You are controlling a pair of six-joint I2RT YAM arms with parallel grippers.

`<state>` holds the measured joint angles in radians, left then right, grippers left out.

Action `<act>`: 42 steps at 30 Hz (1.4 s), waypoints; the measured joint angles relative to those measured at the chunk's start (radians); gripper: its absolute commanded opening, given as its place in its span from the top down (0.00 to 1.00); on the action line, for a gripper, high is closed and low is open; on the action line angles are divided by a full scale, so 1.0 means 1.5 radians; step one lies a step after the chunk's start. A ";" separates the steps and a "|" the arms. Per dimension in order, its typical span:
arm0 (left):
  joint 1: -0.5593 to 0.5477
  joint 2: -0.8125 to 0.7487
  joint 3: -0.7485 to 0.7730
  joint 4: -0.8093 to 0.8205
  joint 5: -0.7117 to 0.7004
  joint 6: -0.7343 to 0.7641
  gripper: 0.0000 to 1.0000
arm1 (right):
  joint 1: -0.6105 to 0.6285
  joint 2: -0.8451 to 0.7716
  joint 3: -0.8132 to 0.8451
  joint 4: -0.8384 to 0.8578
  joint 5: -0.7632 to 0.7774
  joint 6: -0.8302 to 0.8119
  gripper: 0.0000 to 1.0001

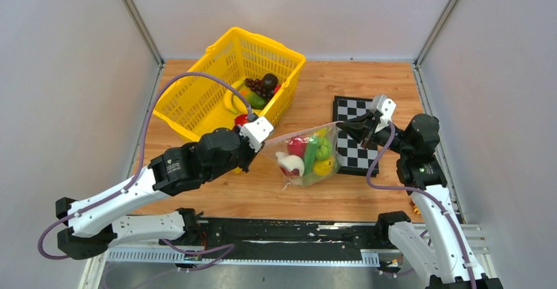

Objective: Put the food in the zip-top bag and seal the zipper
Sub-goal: Zip the zipper food storage bag at the center of the board, then place the zipper food storage bag at the center of the board.

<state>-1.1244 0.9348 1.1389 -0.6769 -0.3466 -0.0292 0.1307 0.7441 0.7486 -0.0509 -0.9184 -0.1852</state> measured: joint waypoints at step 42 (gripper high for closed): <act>0.004 -0.131 -0.076 0.117 -0.173 -0.094 0.01 | 0.301 0.046 -0.103 0.156 0.128 0.154 1.00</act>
<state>-1.1191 0.7376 1.0248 -0.5011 -0.6064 -0.1696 0.5823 0.8124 0.5938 0.1825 -0.7265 0.0463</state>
